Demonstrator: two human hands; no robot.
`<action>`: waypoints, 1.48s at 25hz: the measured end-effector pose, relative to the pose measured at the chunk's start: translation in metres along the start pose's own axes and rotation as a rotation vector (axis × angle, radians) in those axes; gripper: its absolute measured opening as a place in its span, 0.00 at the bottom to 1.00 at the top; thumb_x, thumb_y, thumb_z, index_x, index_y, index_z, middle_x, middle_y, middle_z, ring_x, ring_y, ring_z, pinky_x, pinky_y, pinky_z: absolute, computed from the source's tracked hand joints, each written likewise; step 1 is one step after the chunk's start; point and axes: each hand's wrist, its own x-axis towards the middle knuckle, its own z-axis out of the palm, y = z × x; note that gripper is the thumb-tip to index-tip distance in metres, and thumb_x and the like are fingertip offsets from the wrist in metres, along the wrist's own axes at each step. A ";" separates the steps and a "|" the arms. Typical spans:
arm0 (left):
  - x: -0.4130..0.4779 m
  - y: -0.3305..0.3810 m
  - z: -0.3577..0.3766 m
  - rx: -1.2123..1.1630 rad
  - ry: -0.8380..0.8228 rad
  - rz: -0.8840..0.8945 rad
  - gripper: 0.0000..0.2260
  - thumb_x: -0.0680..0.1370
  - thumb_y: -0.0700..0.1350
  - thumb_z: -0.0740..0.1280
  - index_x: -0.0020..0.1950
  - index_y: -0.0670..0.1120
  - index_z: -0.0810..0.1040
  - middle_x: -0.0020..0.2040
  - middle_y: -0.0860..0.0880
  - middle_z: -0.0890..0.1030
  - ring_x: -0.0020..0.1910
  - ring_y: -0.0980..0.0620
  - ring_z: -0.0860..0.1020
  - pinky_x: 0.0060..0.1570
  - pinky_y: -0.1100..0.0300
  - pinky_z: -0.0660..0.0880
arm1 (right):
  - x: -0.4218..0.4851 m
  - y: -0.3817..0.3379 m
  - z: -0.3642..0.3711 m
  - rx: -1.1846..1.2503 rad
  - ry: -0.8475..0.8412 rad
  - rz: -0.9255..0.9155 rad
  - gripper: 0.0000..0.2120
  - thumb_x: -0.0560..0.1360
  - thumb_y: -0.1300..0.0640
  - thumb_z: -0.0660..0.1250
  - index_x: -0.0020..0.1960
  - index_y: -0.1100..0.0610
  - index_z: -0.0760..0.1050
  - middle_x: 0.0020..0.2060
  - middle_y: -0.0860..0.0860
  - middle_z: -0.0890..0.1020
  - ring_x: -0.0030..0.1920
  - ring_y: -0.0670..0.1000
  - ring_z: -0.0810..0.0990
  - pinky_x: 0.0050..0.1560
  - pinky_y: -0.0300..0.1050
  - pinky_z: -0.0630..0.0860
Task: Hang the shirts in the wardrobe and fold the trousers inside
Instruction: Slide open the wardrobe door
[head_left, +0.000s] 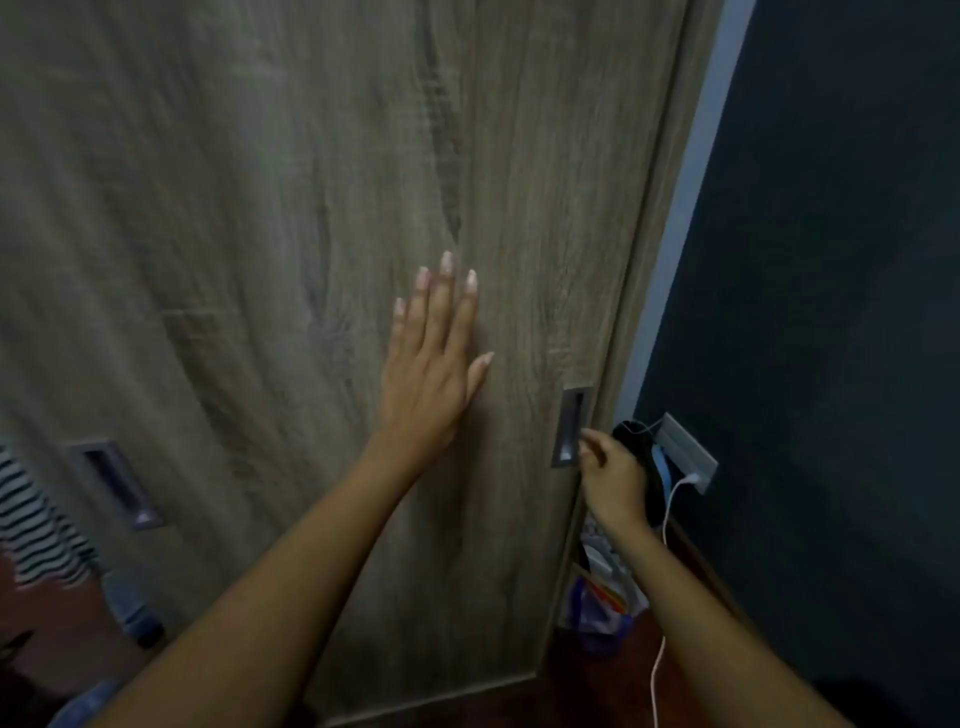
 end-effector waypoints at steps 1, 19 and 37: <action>0.003 -0.001 0.009 0.031 -0.019 -0.031 0.32 0.80 0.57 0.56 0.78 0.44 0.50 0.78 0.40 0.49 0.77 0.42 0.47 0.75 0.45 0.49 | 0.011 0.003 0.007 0.008 -0.031 0.014 0.16 0.79 0.64 0.59 0.66 0.63 0.72 0.59 0.58 0.78 0.59 0.55 0.76 0.55 0.39 0.69; -0.006 -0.033 0.038 0.188 0.025 -0.101 0.34 0.79 0.60 0.57 0.78 0.45 0.48 0.77 0.38 0.53 0.76 0.40 0.51 0.74 0.45 0.48 | 0.020 -0.006 0.037 0.101 -0.169 0.093 0.16 0.78 0.68 0.57 0.65 0.64 0.72 0.56 0.54 0.79 0.58 0.50 0.76 0.55 0.37 0.69; -0.083 -0.207 -0.045 0.224 -0.113 -0.373 0.38 0.78 0.54 0.62 0.78 0.45 0.41 0.78 0.40 0.44 0.77 0.41 0.43 0.74 0.41 0.51 | -0.064 -0.098 0.185 0.085 -0.520 -0.054 0.17 0.78 0.66 0.59 0.66 0.61 0.71 0.59 0.53 0.79 0.59 0.47 0.77 0.56 0.36 0.70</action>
